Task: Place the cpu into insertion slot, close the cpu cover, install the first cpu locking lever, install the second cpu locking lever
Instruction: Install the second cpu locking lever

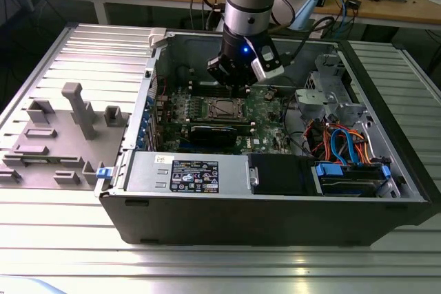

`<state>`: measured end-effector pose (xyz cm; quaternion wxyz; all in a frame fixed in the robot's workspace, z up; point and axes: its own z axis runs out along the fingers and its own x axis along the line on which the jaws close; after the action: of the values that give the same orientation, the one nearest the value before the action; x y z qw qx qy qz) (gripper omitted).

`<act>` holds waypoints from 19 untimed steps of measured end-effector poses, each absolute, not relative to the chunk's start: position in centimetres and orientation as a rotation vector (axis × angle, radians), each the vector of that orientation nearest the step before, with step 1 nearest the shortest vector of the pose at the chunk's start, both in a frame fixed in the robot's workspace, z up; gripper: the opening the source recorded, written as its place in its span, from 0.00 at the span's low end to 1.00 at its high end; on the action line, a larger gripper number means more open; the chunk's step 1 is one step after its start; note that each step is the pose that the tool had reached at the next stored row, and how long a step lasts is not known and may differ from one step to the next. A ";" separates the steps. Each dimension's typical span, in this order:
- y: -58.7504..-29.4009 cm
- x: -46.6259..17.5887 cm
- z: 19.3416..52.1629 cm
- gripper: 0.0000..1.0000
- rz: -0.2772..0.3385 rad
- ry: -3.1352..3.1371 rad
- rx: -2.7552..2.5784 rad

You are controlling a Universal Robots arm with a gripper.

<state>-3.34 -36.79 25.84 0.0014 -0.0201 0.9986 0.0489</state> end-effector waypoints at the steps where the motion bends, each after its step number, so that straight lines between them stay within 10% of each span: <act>1: -36.8 -3.3 25.8 0.11 0.154 3.134 -0.063; 19: -39.3 -3.3 25.7 0.11 0.203 3.136 -0.063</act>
<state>-3.34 -39.29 25.66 -0.0006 -0.0200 0.9977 0.0647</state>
